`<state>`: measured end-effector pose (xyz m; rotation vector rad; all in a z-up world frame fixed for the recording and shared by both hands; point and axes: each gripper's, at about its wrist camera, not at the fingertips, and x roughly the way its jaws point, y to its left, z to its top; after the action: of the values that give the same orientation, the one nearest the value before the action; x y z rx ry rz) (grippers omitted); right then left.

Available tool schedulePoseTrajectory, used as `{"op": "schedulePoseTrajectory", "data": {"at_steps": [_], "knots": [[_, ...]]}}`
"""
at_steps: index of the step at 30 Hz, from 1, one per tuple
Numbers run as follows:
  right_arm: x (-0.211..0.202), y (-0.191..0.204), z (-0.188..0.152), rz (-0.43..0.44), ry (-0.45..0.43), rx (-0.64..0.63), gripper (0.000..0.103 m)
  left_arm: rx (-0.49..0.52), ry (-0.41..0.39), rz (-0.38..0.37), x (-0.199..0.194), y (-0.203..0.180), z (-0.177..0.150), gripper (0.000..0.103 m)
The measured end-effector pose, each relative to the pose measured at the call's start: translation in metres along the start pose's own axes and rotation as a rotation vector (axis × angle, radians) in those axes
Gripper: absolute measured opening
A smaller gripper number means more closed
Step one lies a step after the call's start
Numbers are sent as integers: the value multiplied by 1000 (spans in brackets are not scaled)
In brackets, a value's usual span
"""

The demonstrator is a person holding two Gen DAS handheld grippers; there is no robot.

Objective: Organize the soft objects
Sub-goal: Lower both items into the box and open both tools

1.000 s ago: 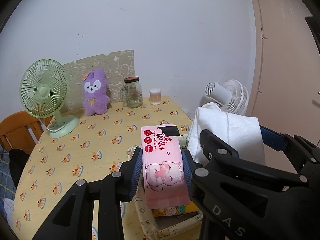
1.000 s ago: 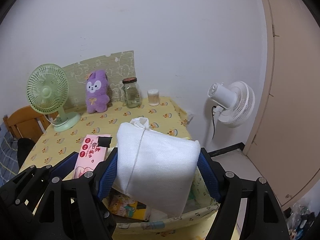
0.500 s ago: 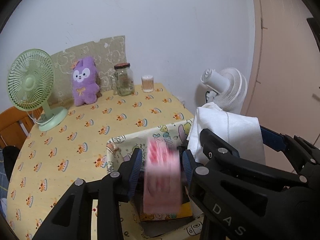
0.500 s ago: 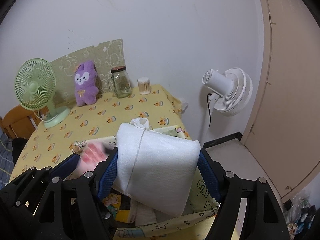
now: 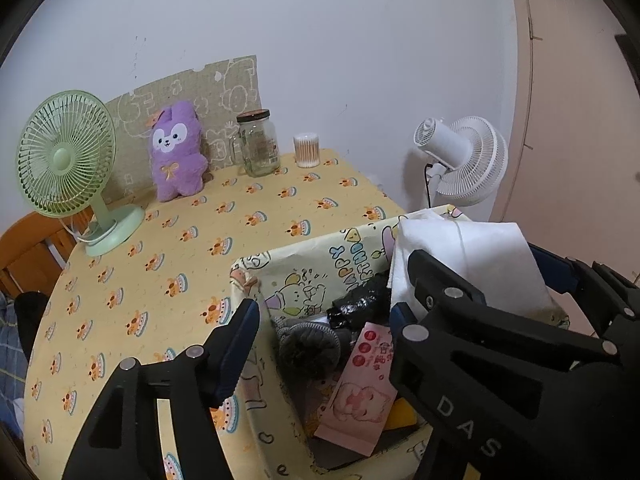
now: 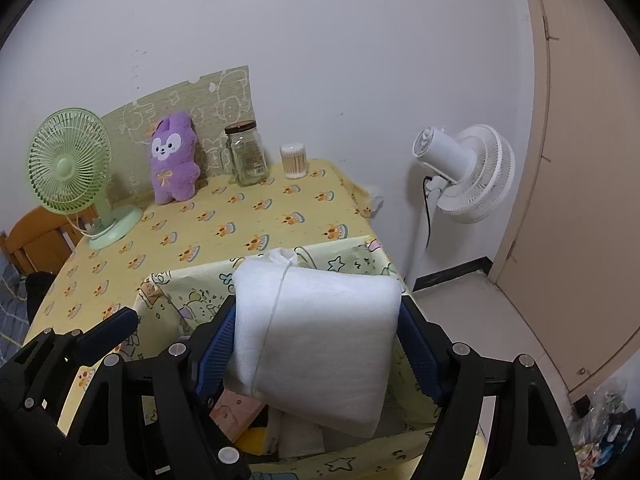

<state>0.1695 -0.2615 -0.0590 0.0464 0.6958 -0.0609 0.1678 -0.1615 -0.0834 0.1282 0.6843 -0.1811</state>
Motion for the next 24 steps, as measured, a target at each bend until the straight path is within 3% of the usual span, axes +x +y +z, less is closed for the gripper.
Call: {"op": "schedulePoseTrajectory", "data": {"at_steps": [3,8,12,24], "knots": [[1,1,-1,-5,7,-2,83,3,0,4,-1,2,-2,80],[1,5,-6,16,23,2,99,8,23,-8,-3,4,-7,86],[-6,12,-10,14,12,-13,101,4,37,0,-8,8,-10,88],[-41,31,-9,15,-5,-19,101,-31,-27,17,-48,28,-14,90]]}}
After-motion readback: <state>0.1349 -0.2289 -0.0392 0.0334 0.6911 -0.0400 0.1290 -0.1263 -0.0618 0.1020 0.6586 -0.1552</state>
